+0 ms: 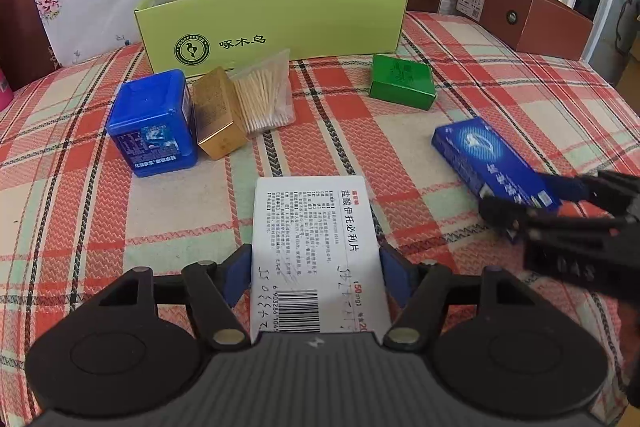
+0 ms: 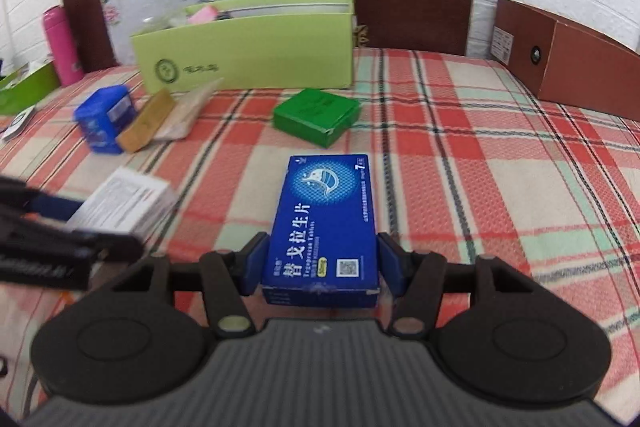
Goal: Organize objects
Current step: 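Lift the white box with left tool while right tool carries the blue box to the lime box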
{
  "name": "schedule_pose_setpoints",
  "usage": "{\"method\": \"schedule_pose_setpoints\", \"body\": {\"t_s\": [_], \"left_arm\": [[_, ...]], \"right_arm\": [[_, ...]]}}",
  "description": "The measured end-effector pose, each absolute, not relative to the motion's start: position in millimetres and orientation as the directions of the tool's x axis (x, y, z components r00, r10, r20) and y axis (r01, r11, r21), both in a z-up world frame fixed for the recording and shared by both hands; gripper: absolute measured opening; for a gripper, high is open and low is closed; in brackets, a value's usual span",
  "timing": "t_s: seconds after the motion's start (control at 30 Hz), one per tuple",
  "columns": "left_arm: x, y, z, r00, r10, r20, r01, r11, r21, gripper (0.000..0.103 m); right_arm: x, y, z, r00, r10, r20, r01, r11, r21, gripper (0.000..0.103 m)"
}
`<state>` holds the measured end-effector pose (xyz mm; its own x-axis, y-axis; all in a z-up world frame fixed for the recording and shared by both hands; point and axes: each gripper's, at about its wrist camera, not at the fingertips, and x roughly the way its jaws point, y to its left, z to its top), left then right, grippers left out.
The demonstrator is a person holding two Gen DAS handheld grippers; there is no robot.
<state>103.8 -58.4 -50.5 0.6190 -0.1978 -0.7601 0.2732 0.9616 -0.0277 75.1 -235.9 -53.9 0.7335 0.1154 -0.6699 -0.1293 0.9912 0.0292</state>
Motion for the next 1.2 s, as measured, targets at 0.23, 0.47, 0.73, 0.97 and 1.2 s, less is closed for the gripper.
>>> {"method": "schedule_pose_setpoints", "body": {"t_s": [0.23,0.47,0.73,0.97,1.2], "left_arm": [[96.5,-55.6,-53.3,0.623,-0.175,-0.762,0.257,0.966,-0.012,0.071],[97.9,-58.1,-54.8,0.628,-0.156,-0.762,0.249,0.968,0.007,0.073],[100.1,-59.4,-55.5,0.628,-0.167,-0.76,0.266,0.964,0.008,0.072],[99.8,-58.6,-55.3,0.628,-0.172,-0.759,0.277,0.961,0.012,0.072],[99.5,-59.4,-53.1,0.625,-0.193,-0.756,0.296,0.955,0.0,0.07]], "right_arm": [[34.8,-214.4,-52.2,0.709,0.143,-0.691,-0.163,0.986,0.036,0.07],[38.2,-208.3,-49.9,0.727,0.108,-0.678,-0.154,0.988,-0.009,0.071],[42.9,-207.8,-54.5,0.718,0.094,-0.689,-0.138,0.99,-0.008,0.071],[46.7,-206.0,-57.4,0.716,0.091,-0.692,-0.133,0.991,-0.008,0.069],[46.9,-209.5,-59.8,0.715,0.103,-0.692,-0.123,0.992,0.02,0.055]]}}
